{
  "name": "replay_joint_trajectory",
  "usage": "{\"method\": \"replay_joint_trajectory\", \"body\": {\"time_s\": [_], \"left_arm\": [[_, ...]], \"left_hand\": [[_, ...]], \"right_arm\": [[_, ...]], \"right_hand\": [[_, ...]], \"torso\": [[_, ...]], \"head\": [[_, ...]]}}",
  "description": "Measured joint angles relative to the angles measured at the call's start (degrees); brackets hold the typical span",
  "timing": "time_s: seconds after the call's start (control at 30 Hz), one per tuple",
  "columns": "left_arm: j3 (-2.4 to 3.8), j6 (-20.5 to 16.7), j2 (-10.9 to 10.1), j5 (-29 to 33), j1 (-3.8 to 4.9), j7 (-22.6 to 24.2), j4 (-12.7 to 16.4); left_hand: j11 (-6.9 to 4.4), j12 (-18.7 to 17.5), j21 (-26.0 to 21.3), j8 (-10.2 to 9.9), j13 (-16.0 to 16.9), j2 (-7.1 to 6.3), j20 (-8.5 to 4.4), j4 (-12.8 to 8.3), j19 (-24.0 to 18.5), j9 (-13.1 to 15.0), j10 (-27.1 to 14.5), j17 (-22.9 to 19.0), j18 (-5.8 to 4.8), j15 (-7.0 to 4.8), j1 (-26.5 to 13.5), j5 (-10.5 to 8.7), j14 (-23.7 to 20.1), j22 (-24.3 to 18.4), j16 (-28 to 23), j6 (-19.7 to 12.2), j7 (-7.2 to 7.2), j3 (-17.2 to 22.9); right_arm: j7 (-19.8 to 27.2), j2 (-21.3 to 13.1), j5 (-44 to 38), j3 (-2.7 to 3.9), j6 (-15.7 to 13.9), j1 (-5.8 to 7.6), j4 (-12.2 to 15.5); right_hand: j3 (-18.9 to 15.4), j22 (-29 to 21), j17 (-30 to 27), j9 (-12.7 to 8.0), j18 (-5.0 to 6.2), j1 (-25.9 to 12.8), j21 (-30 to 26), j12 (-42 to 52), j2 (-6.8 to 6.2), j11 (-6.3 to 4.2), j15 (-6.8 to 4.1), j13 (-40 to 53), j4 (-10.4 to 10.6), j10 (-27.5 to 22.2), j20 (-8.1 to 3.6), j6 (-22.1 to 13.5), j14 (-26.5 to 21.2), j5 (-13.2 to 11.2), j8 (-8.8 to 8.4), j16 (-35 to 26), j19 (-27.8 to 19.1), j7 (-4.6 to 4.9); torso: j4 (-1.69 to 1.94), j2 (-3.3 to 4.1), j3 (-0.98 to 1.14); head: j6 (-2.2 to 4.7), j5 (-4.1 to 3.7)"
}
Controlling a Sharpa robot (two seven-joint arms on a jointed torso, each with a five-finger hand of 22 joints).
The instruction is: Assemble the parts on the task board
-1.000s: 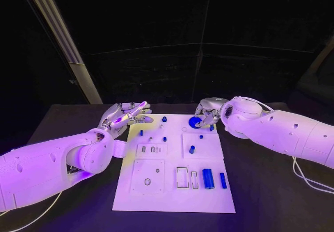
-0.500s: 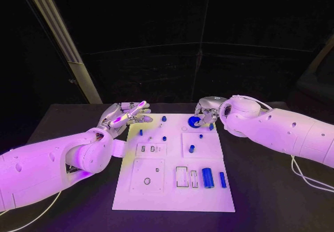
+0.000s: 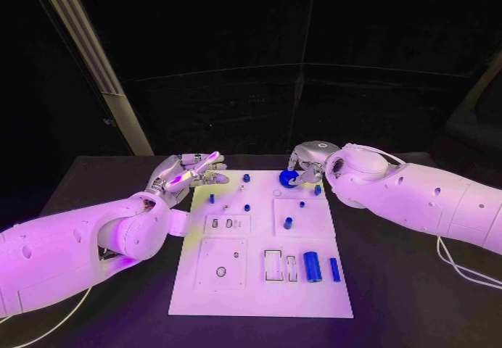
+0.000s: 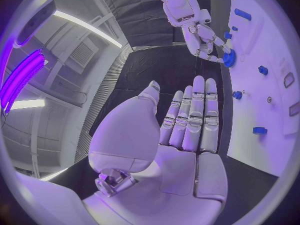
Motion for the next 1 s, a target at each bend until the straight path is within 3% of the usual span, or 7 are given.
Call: {"method": "replay_joint_trajectory", "body": {"time_s": [0.23,0.27,0.37,0.5,0.63,1.0], "left_arm": [[0.00,0.05,-0.10,0.00,0.00,-0.04,0.02],[0.00,0.05,-0.12,0.00,0.00,-0.04,0.02],[0.00,0.06,-0.14,0.00,0.00,-0.04,0.03],[0.00,0.05,-0.17,0.00,0.00,-0.04,0.04],[0.00,0.04,-0.22,0.00,0.00,-0.04,0.03],[0.00,0.03,0.06,0.00,0.00,-0.03,-0.07]], "left_hand": [[0.00,0.00,0.00,0.00,0.00,0.00,0.00,0.00,0.00,0.00,0.00,0.00,0.00,0.00,0.00,0.00,0.00,-0.04,0.00,0.00,0.00,0.00],[0.00,0.00,0.00,0.00,0.00,0.00,0.00,0.00,0.00,0.00,0.00,0.00,0.00,0.00,0.00,0.00,0.00,-0.03,0.00,0.00,0.00,0.00],[0.00,0.00,-0.23,0.00,0.00,0.00,0.00,0.00,0.00,0.00,0.00,-0.01,0.00,0.00,0.00,0.00,0.00,-0.09,0.00,0.00,0.00,0.00],[0.00,0.00,-0.22,0.00,0.00,0.26,0.00,0.00,0.00,0.00,0.00,0.05,0.00,0.00,0.26,0.00,0.00,-0.09,0.00,0.00,0.00,0.00],[0.00,0.00,-0.23,0.04,0.00,0.26,0.00,0.00,0.00,0.00,0.00,0.05,0.00,0.00,0.26,0.00,0.00,-0.09,0.00,0.00,0.00,0.00],[0.00,0.00,-0.23,0.04,0.00,0.26,0.00,0.00,0.00,0.00,0.00,0.04,0.00,0.00,0.26,0.00,0.00,-0.08,0.00,0.00,0.00,0.00]], "right_arm": [[-0.69,-0.85,-1.31,-0.01,-2.84,-0.02,4.05],[-0.88,-0.86,-1.45,-0.01,-3.21,-0.02,4.68],[-1.47,-0.55,-1.91,0.00,-4.26,-0.02,6.29],[-2.40,1.02,-2.63,0.00,-5.44,-0.02,7.27],[-3.06,3.27,-3.25,-0.01,-6.04,-0.02,6.90],[-3.54,9.18,-4.29,-0.33,-6.00,-0.59,2.65]], "right_hand": [[0.61,0.63,0.00,-0.03,-0.10,-0.03,0.33,0.00,-0.02,0.00,0.00,-0.02,0.01,0.00,-0.20,0.06,0.00,2.49,-0.54,0.00,0.20,0.05],[0.41,0.77,0.00,-0.04,-0.91,-0.31,0.33,0.00,-0.25,0.00,0.00,-0.04,0.21,0.00,-0.05,0.06,0.00,3.11,-0.70,0.00,0.35,0.06],[1.61,1.20,0.00,-0.04,-0.91,-2.29,0.59,0.00,-1.18,0.00,0.00,-0.08,1.85,0.00,-0.20,0.33,0.00,3.75,-0.96,0.00,0.60,0.33],[1.82,1.21,-0.01,-0.03,-0.90,-2.98,0.59,0.00,-1.59,0.00,0.01,-0.08,2.07,0.00,-0.20,0.39,0.00,3.78,-1.17,0.00,0.60,0.36],[1.85,1.37,-0.01,-0.03,-0.90,-2.99,0.59,0.00,-1.60,0.00,0.01,-0.08,2.11,0.00,-0.20,0.53,0.00,4.10,-1.25,0.00,0.60,0.29],[1.96,1.37,-0.01,-0.02,-0.90,-3.07,0.59,0.00,-1.69,0.01,0.01,-0.07,2.31,0.00,-0.20,0.61,0.00,4.10,-1.52,0.00,0.60,0.22]], "torso": [[0.00,0.00,0.01],[0.00,0.00,0.01],[0.00,0.00,0.01],[0.09,0.00,0.01],[0.12,0.02,-0.03],[0.11,0.05,-0.03]], "head": [[0.10,0.09],[0.11,0.12],[0.18,0.25],[0.12,0.46],[-0.01,0.74],[-0.30,1.15]]}}
